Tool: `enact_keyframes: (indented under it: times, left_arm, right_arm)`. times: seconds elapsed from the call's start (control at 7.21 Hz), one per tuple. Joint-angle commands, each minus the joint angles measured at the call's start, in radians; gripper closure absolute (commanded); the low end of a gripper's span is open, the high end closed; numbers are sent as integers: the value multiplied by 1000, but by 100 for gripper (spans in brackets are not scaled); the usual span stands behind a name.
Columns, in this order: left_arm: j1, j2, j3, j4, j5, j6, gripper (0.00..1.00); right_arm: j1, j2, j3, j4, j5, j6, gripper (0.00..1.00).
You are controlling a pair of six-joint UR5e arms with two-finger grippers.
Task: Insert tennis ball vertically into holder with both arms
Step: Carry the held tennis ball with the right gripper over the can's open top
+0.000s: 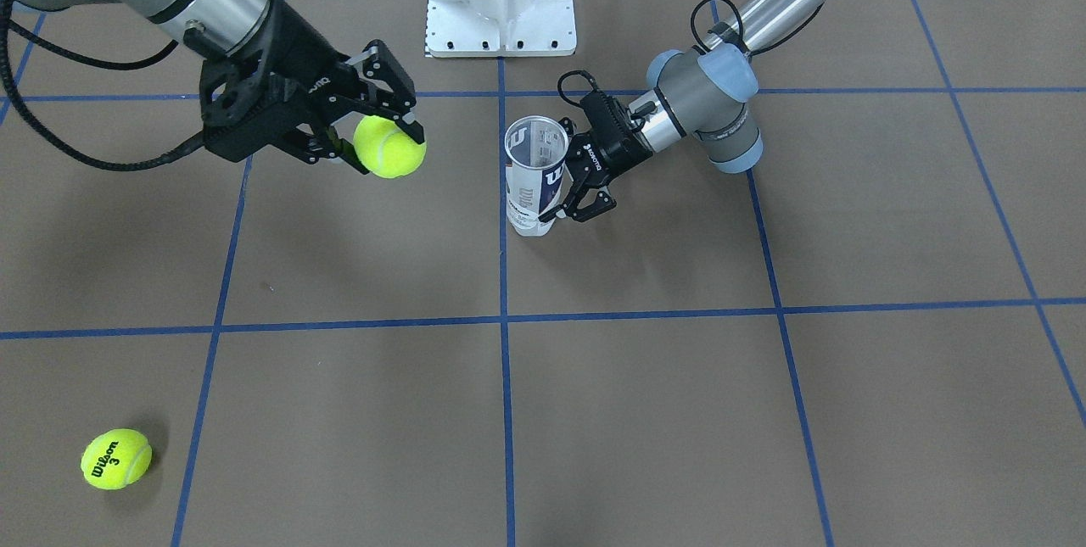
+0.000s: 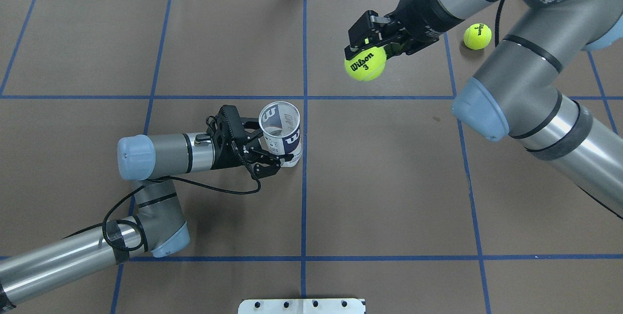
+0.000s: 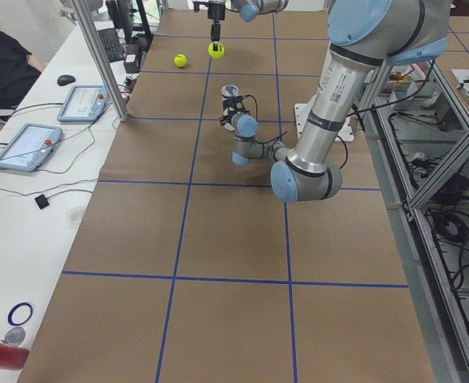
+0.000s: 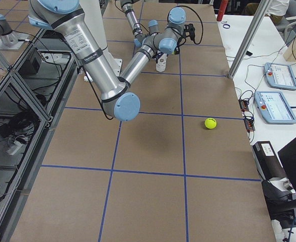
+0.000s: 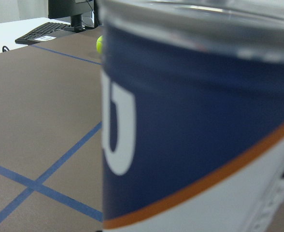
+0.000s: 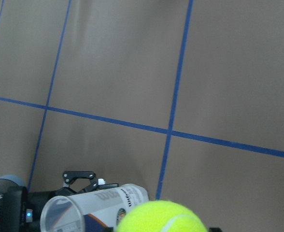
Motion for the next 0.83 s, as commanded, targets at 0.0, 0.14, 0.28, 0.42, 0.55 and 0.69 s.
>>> enact_keyframes:
  times: [0.0, 0.14, 0.28, 0.42, 0.55, 0.69]
  left_arm:
    - [0, 1, -2, -2, 0, 0, 25]
    - [0, 1, -2, -2, 0, 0, 25]
    - [0, 1, -2, -2, 0, -2, 25]
    - [0, 1, -2, -2, 0, -2, 25]
    - [0, 0, -2, 0, 0, -2, 25]
    - [0, 0, -2, 0, 0, -2, 25]
  right_arm:
    - [-77, 91, -3, -64, -70, 22, 100]
    - [-111, 104, -7, -64, -107, 24, 100]
    - [-134, 104, -9, -64, -136, 24, 100]
    - [-165, 105, -12, -64, -167, 24, 100]
    - [-193, 105, -12, -64, -199, 25, 100]
    - [-208, 107, -12, -64, -215, 25, 100]
